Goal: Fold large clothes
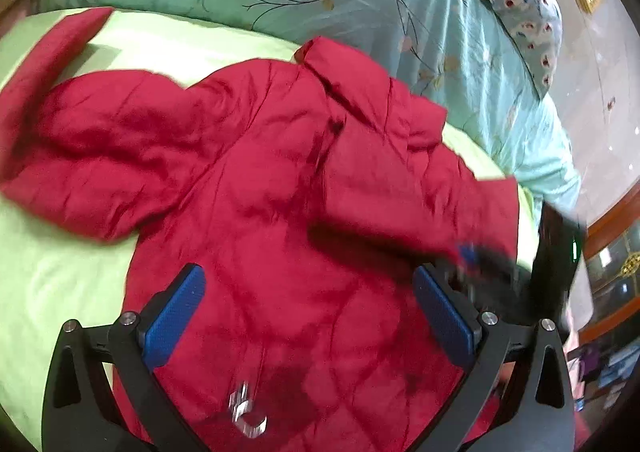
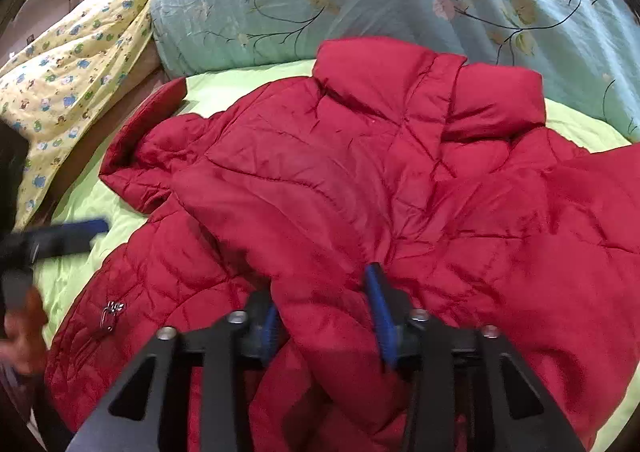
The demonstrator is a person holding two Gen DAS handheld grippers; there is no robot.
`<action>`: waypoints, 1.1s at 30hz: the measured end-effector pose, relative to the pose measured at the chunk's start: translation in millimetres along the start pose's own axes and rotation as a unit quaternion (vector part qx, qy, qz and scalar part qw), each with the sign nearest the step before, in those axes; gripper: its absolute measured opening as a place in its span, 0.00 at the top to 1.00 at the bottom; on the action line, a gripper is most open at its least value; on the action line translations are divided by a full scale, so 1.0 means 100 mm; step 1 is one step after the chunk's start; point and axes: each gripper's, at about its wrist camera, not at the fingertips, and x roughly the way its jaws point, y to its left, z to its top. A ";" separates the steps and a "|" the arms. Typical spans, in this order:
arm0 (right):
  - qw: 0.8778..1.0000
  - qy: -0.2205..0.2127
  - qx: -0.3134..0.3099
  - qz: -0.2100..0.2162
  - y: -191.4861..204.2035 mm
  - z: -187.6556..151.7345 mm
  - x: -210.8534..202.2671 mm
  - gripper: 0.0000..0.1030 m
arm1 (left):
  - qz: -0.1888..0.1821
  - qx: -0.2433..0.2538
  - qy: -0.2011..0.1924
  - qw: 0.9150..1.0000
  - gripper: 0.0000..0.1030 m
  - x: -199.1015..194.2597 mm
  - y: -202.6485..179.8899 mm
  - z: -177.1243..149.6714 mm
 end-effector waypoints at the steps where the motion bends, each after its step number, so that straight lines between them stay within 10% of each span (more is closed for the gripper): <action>1: 1.000 0.000 -0.001 0.005 0.00 -0.01 -0.01 0.45 | -0.008 -0.002 0.004 1.000 0.00 0.07 -0.01 0.09; 7: 1.000 0.005 -0.003 0.007 0.05 -0.04 0.01 0.42 | -0.003 0.013 0.050 0.999 0.00 0.58 -0.10 0.43; 12: 1.000 0.002 0.012 0.017 -0.02 -0.14 -0.14 0.42 | 0.046 0.052 0.068 0.995 0.55 0.96 -0.23 0.46; 17: 0.999 -0.008 0.032 0.015 -0.13 -0.27 -0.42 0.41 | 0.055 0.088 0.047 0.993 0.81 0.91 -0.34 0.35; 33: 0.983 -0.062 0.133 -0.112 -0.82 -0.20 -0.88 0.36 | 0.154 0.098 -0.027 0.983 0.85 0.47 0.18 0.23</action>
